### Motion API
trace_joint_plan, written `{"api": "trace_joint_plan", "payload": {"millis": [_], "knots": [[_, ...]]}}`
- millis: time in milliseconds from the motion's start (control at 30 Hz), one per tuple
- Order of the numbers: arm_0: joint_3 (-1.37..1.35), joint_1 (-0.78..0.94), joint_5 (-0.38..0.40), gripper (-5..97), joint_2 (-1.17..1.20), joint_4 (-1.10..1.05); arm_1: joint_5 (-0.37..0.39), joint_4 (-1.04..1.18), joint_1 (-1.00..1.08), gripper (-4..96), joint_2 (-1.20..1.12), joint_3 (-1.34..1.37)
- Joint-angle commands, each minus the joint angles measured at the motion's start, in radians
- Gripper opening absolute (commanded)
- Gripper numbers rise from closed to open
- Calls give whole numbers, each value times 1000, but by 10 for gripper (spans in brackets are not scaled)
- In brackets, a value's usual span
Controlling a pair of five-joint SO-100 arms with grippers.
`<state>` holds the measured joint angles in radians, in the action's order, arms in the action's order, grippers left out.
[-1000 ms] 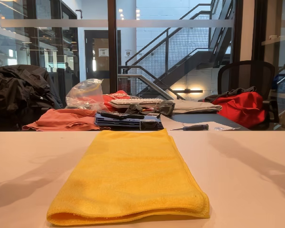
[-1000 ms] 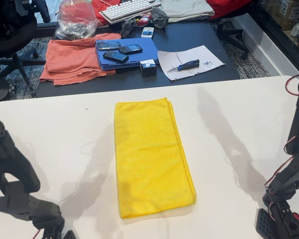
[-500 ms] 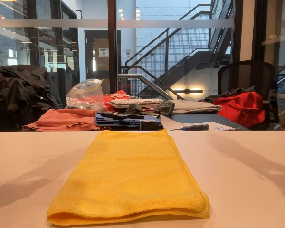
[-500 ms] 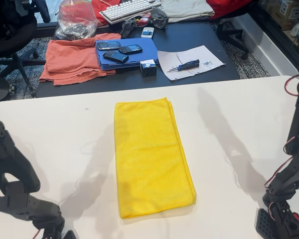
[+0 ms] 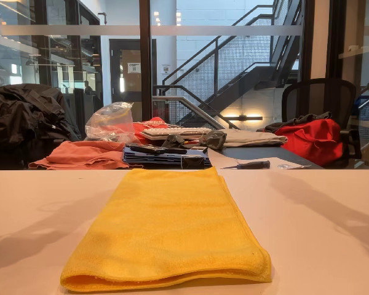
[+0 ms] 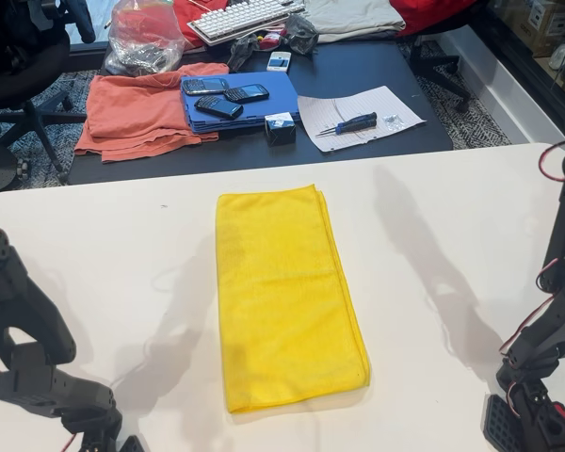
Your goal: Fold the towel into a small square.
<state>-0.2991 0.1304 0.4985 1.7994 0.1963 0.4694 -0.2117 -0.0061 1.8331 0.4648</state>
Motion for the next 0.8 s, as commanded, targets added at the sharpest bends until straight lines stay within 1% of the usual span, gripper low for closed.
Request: {"api": "trace_joint_plan", "payload": {"millis": [0, 767], "knots": [[3, 8, 0, 27, 6, -3, 0, 2, 2, -4, 0, 2], [3, 9, -2, 24, 5, -3, -8, 3, 6, -4, -2, 2]]}}
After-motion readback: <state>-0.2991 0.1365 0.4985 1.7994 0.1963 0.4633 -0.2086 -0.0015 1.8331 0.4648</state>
